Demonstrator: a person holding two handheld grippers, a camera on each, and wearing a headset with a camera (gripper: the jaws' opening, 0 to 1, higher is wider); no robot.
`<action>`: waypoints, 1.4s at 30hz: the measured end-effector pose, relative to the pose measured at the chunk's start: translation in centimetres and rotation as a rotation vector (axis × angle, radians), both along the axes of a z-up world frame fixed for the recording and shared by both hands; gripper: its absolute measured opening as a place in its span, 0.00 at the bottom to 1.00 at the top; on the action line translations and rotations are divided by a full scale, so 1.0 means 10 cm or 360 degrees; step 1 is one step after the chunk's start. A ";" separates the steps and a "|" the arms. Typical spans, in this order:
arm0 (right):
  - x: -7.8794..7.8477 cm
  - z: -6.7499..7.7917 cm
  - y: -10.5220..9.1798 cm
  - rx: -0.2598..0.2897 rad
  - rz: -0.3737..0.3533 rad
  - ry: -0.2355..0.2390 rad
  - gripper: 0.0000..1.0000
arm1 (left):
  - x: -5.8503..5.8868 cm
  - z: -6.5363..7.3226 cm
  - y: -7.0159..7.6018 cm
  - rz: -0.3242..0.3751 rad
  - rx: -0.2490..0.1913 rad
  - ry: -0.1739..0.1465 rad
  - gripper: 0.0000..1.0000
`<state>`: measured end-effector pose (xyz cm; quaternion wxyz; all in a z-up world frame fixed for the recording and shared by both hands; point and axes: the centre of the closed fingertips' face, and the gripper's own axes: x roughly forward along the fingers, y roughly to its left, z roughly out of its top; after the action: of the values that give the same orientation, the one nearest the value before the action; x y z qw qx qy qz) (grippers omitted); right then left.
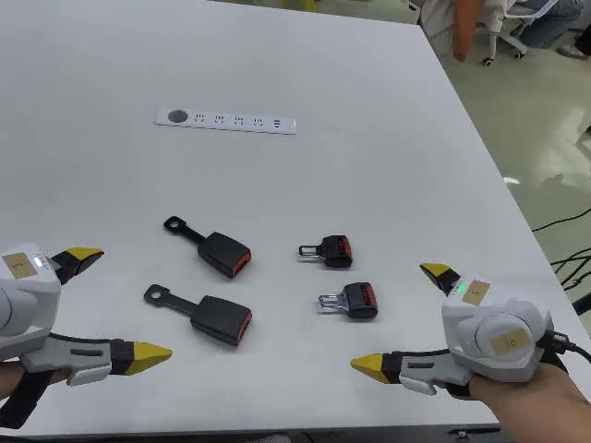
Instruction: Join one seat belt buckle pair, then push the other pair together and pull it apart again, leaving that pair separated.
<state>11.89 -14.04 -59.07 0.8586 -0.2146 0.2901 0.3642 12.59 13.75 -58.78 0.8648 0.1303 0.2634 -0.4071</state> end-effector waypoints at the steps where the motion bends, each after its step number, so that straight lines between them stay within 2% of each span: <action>1: 0.00 0.00 0.01 -0.0003 0.0002 0.0001 0.99 | 0.00 0.00 0.00 0.0000 0.0001 0.0001 1.00; 12: 0.03 0.00 0.02 -0.0027 0.0026 -0.0009 0.99 | 0.03 0.02 -0.01 0.0014 -0.0005 -0.0011 1.00; 17: 0.03 -0.03 0.04 -0.0025 0.0026 -0.0003 0.99 | 0.00 0.00 -0.01 0.0010 0.0003 0.0004 1.00; 22: 0.00 -0.01 0.07 -0.0009 0.0036 0.0000 0.99 | -0.01 0.00 -0.03 0.0010 0.0003 0.0007 1.00; 34: -0.04 -0.02 0.06 -0.0044 0.0053 -0.0013 0.99 | 0.00 -0.01 -0.01 -0.0003 0.0012 -0.0010 1.00; 35: -0.04 -0.02 0.06 -0.0042 0.0052 -0.0014 0.99 | 0.01 -0.01 0.01 -0.0006 0.0020 -0.0017 1.00; 37: -0.04 -0.04 0.05 -0.0037 0.0050 -0.0010 0.99 | 0.04 0.00 0.06 -0.0042 0.0111 -0.0093 1.00; 38: -0.04 -0.03 0.05 -0.0039 0.0049 -0.0011 0.99 | 0.05 0.00 0.07 -0.0032 0.0122 -0.0102 1.00; 39: -0.04 -0.03 0.05 -0.0040 0.0049 -0.0011 0.99 | 0.02 0.01 0.03 -0.0017 0.0100 -0.0079 1.00; 42: -0.04 -0.01 0.04 -0.0055 0.0055 -0.0021 0.98 | 0.03 0.06 0.03 0.0012 0.0080 -0.0081 1.00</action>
<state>11.47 -13.62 -59.17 0.8503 -0.2368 0.2869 0.3724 12.86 14.03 -58.22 0.8693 0.1612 0.2518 -0.3935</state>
